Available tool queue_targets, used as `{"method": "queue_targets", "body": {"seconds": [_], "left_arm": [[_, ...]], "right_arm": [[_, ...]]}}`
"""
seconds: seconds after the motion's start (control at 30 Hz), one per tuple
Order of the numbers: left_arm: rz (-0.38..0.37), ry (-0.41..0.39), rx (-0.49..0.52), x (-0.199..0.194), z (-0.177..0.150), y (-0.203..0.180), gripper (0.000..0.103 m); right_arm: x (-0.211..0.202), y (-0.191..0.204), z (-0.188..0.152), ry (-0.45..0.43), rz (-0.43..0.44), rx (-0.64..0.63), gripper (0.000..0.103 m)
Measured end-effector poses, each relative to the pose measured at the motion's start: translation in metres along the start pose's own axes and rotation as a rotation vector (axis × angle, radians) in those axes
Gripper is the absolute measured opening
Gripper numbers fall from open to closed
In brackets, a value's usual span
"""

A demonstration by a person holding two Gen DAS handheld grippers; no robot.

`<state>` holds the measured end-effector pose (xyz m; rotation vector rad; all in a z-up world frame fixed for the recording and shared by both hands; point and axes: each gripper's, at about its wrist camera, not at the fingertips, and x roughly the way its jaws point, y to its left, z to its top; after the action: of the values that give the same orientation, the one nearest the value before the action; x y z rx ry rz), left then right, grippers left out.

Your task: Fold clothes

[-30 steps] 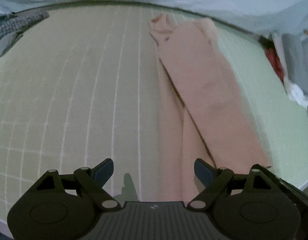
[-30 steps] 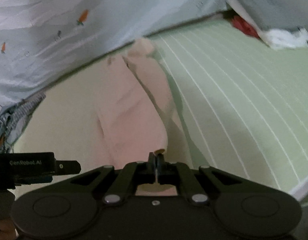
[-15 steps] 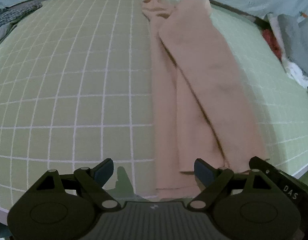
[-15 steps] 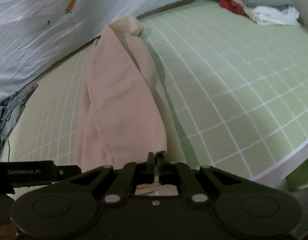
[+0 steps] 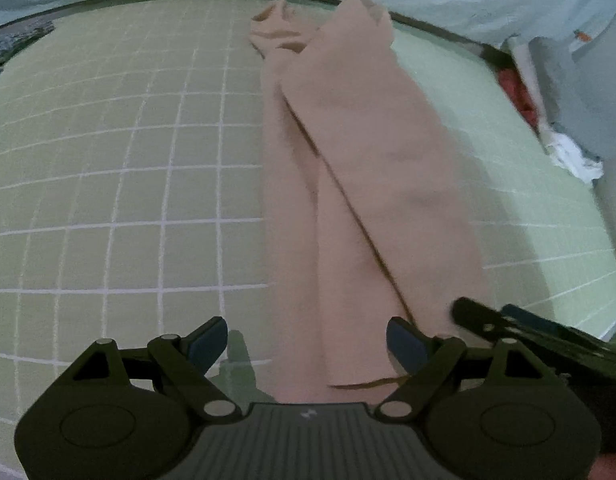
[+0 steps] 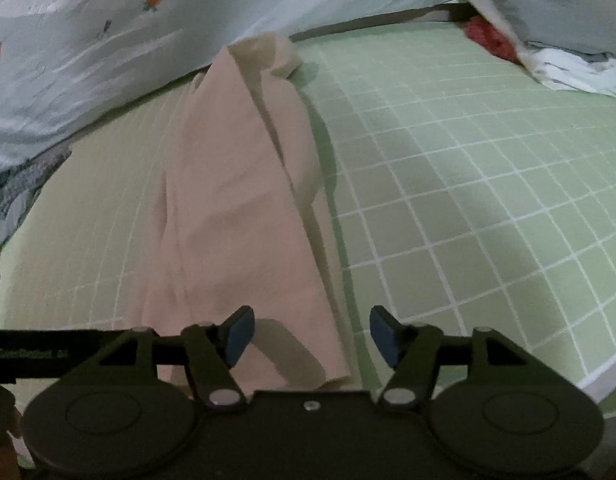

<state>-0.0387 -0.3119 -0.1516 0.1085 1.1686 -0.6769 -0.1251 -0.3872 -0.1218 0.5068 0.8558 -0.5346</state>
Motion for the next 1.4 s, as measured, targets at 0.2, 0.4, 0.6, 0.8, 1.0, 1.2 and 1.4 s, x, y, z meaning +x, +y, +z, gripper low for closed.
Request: {"method": "queue_targets", "body": {"seconds": [0.2, 0.4, 0.6, 0.8, 1.0, 1.2, 1.4], "left_arm": [[-0.079, 0.006, -0.016, 0.005, -0.011, 0.005, 0.067], [-0.095, -0.023, -0.052, 0.004, -0.017, 0.005, 0.054], [-0.268, 0.043, -0.252, 0.015, -0.036, 0.018, 0.015], [-0.441, 0.034, -0.26, -0.038, -0.036, 0.002, 0.014], [-0.505, -0.19, -0.191, -0.104, 0.009, -0.023, 0.014], [-0.527, -0.36, -0.257, -0.127, 0.071, -0.036, 0.014], [-0.465, -0.429, -0.255, -0.131, 0.119, -0.037, 0.014]], "right_arm": [[0.009, 0.001, -0.002, 0.024, 0.023, 0.001, 0.064], [0.007, 0.0, -0.007, 0.034, 0.06, -0.011, 0.045], [0.002, -0.01, -0.013, 0.109, 0.15, 0.044, 0.014], [-0.059, -0.032, 0.0, 0.164, 0.313, 0.108, 0.012], [-0.09, -0.029, 0.067, 0.027, 0.396, 0.056, 0.012], [-0.114, -0.023, 0.136, -0.115, 0.47, 0.007, 0.012], [-0.111, -0.009, 0.192, -0.187, 0.502, -0.03, 0.012]]}}
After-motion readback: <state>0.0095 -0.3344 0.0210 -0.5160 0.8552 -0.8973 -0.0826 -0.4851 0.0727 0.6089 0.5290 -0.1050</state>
